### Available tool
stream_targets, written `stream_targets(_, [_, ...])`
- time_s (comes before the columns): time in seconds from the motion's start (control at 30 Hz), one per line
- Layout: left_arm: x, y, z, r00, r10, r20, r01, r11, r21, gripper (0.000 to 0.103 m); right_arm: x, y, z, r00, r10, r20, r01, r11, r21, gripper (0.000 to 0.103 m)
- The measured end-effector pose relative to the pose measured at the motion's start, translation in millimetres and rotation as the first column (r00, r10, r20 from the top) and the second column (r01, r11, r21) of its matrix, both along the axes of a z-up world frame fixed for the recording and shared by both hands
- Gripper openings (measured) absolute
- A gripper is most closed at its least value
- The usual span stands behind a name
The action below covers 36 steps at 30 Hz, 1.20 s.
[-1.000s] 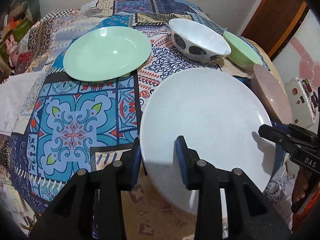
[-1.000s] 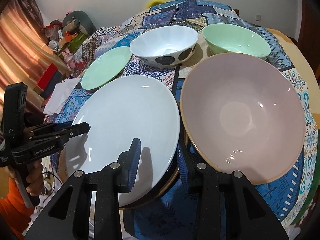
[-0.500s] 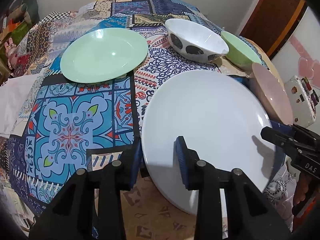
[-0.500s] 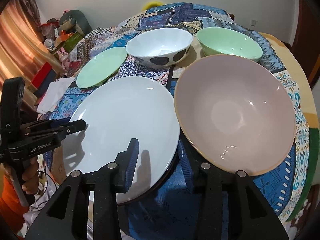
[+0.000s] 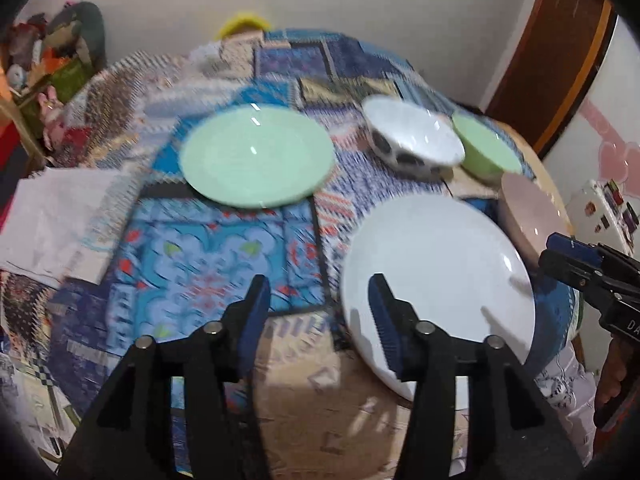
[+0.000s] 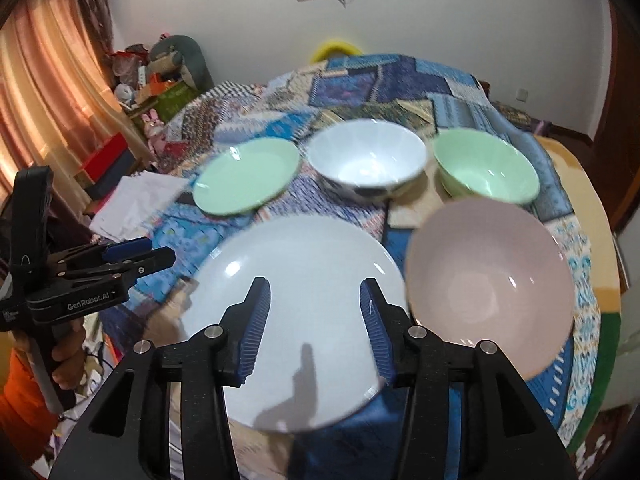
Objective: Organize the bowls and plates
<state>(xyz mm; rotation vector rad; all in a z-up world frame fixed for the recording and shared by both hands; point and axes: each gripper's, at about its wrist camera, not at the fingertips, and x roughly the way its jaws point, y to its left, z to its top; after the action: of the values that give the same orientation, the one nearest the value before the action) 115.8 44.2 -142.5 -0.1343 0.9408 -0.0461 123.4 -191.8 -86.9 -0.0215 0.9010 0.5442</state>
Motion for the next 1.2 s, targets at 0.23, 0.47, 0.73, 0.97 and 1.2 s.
stream_targets(0.23, [-1,34,26,0.994,0.061,0.085,-0.066,0.996,0.054,0.065,12,39,18,0.996,0.049,0.074,-0.05,0.999,0.001,0.055])
stream_targets(0.47, [16,63,35,0.989,0.085,0.119,-0.096,0.992,0.087,0.074,35,73,12,0.996,0.07,0.058,-0.071,0.997,0.005,0.062])
stream_targets(0.73, [57,98,22,0.991,0.08,0.108,-0.089,0.993,0.08,0.078,72,103,-17,0.996,0.065,-0.058,-0.066,0.998,-0.017,0.062])
stream_targets(0.97, [105,128,-11,0.998,0.046,0.04,-0.047,0.999,0.021,0.078,100,125,-42,0.993,0.058,-0.106,-0.067,0.994,-0.082,0.062])
stream_targets(1.2, [147,149,-52,0.997,0.055,-0.046,-0.055,0.998,0.005,0.073,122,143,-67,0.982,0.081,-0.172,-0.11,0.981,-0.161,0.052])
